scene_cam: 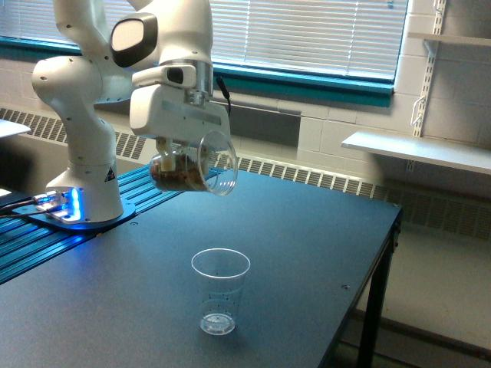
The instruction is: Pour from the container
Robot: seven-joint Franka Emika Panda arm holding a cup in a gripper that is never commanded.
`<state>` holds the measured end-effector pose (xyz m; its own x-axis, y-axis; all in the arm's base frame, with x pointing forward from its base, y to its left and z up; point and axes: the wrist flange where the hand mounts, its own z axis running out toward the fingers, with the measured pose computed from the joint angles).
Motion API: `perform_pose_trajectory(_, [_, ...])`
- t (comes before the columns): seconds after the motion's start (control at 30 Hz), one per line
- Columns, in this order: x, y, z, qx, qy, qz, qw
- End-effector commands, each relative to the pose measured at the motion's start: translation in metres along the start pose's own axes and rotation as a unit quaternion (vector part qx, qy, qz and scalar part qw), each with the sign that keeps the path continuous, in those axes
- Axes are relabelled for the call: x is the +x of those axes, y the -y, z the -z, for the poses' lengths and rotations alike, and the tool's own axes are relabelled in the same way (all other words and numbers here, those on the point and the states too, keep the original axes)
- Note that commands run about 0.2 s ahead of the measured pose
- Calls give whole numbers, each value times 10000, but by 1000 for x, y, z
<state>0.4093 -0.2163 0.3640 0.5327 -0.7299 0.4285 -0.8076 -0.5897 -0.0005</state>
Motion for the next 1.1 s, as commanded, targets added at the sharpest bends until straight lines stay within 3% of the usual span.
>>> perform_pose_trajectory(0.03, [-4,-3,-10,-159,97,-120,9998])
perform_pose_trajectory(1.1, [-29,7,-40,-819,211,315,9959])
